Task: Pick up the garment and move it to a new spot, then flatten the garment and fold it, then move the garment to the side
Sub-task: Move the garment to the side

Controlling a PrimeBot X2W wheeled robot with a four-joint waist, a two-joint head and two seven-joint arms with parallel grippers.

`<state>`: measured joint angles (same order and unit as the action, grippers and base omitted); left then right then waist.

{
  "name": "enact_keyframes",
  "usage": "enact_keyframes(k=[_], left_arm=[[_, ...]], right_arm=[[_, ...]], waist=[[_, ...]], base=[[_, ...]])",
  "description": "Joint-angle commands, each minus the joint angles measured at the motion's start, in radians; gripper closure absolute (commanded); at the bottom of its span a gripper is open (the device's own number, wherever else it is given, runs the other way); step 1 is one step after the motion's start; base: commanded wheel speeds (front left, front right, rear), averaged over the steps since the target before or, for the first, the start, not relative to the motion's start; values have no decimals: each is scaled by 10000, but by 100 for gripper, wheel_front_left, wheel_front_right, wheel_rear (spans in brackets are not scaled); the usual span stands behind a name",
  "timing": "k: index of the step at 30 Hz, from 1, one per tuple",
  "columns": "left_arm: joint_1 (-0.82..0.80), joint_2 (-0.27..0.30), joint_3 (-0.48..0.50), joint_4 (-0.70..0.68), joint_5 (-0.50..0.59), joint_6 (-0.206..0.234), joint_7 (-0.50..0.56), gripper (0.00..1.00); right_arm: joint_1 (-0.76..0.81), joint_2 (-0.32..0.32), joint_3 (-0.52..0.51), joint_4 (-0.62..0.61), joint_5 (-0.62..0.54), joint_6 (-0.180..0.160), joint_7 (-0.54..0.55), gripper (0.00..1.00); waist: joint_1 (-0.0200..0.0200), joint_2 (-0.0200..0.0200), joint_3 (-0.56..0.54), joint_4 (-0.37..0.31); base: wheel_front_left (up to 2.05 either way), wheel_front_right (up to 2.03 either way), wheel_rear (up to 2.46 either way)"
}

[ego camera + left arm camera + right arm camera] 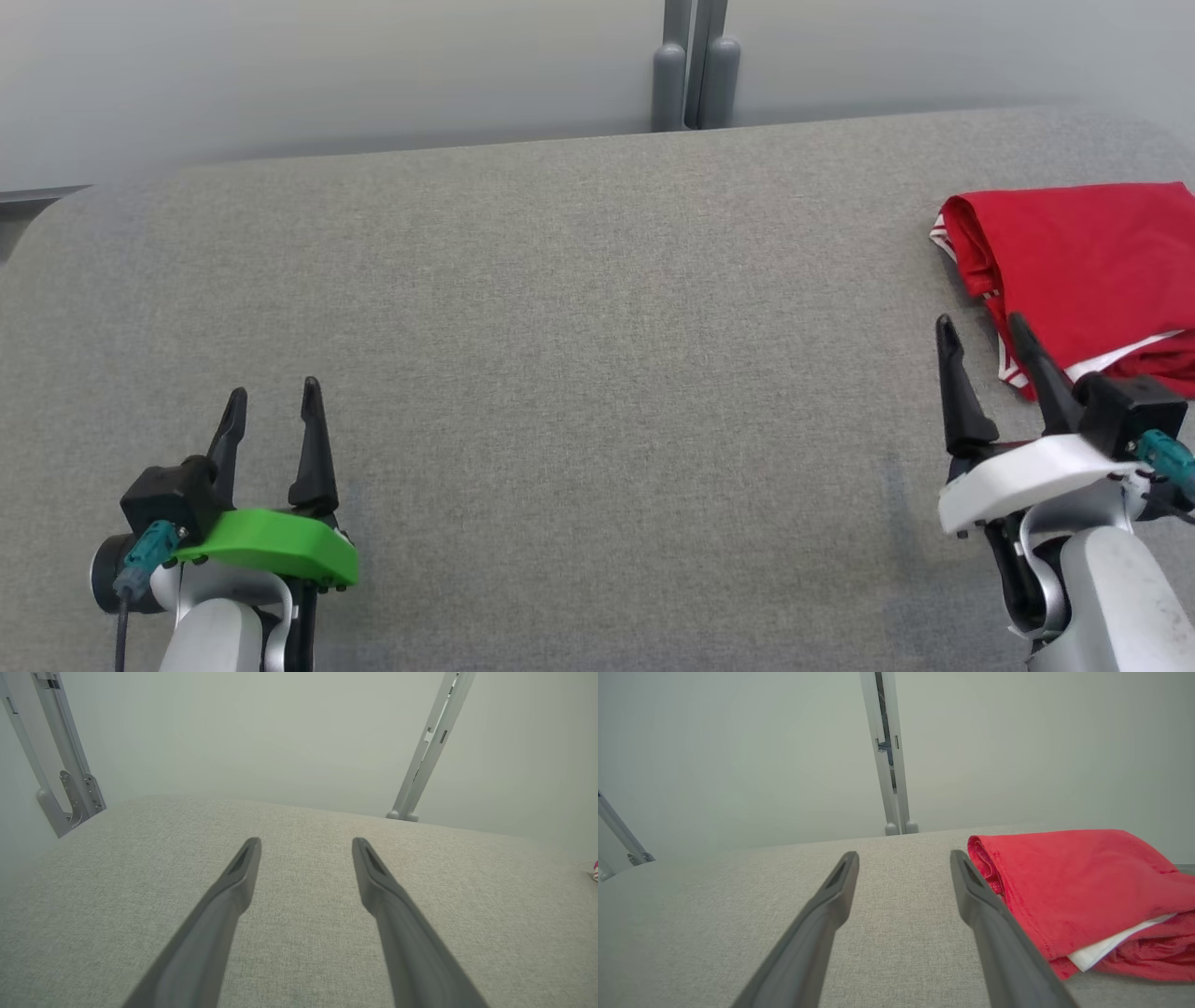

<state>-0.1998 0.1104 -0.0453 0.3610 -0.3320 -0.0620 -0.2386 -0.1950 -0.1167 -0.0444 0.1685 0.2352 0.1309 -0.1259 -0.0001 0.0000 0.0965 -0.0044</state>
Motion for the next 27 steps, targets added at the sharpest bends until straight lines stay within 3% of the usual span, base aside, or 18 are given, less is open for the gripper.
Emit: enact_keyframes(k=[1,9,12,27], left_arm=[[153,146,-87,30,132,-76,-84,0],[588,285,-270,215,321,-335,-263,0],[777,242,-287,261,350,-373,-270,0],[1488,24,-84,-132,622,-515,-274,0]], right_arm=[[249,28,99,48,13,-6,-111,0],[987,301,440,275,-51,-6,-344,0],[1178,273,535,255,-562,-6,-395,0],[2039,623,-71,14,-1167,-6,-490,0]], waist=[[1,0,-336,334],[1,0,-593,684],[1,0,-655,770],[1,0,-703,917]], base=[[0,0,0],[0,0,0],[0,0,0],[0,0,0]])
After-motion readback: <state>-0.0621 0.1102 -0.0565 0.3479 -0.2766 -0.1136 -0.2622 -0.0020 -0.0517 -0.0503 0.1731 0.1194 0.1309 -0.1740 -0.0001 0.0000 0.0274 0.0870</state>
